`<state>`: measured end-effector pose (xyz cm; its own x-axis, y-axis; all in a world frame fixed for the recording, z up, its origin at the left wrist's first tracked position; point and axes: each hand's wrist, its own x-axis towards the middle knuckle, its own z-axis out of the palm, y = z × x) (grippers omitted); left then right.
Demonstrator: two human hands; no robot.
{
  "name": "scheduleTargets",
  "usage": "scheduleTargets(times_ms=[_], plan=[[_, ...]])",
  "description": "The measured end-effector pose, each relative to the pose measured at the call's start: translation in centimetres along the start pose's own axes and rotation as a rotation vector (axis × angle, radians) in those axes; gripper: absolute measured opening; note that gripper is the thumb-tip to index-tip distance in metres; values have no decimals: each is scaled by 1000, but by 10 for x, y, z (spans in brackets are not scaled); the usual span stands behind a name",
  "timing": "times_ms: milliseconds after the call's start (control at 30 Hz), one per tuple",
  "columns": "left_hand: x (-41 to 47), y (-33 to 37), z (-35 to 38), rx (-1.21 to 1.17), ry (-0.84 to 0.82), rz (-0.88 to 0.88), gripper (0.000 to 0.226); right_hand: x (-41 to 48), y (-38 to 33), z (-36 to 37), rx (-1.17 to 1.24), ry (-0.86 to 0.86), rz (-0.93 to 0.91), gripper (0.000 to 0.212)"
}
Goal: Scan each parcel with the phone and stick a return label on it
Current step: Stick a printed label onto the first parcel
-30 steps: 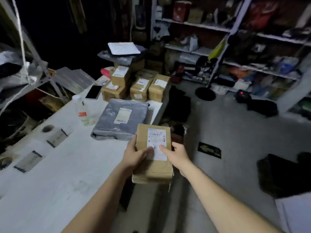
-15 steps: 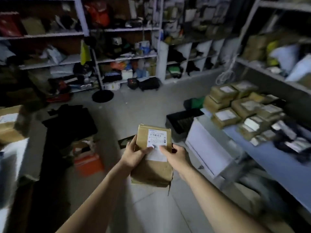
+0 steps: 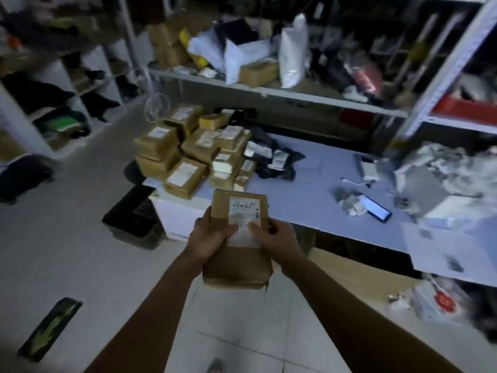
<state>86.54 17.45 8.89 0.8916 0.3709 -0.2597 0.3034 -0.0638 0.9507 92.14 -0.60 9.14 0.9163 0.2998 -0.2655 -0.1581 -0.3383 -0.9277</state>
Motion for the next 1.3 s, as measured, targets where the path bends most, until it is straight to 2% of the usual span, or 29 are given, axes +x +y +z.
scheduleTargets(times_ms=[100, 267, 400, 467, 567, 700, 833, 967, 1133, 1233, 1300], plan=[[47, 12, 42, 30, -116, -6, 83, 23, 4, -37, 7, 150, 62, 34], [101, 31, 119, -4, -308, 33, 59, 66, 20, -101, 22, 313, 123, 43], [144, 40, 183, 75, -358, 41, 67, 110, 43, -150, 18, 410, 147, 30], [172, 40, 213, 94, -374, 44, 68, 140, 56, -177, 6, 410, 158, 28], [207, 32, 251, 80, -386, -6, 69, 188, 74, -213, -19, 365, 187, 35], [253, 23, 292, 55, -348, -41, 57, 242, 91, -247, -56, 291, 206, 40], [290, 14, 321, 65, -355, -68, 53, 281, 103, -266, -34, 237, 238, 36], [326, 7, 338, 128, -398, -60, 62, 310, 115, -277, -24, 198, 281, 30], [355, -6, 351, 171, -389, -62, 86, 332, 120, -277, -79, 201, 353, 43], [360, -12, 355, 171, -316, -85, 97, 348, 111, -293, -324, 170, 389, 37], [364, -18, 359, 163, -306, -109, 95, 358, 106, -317, -515, 251, 376, 35]])
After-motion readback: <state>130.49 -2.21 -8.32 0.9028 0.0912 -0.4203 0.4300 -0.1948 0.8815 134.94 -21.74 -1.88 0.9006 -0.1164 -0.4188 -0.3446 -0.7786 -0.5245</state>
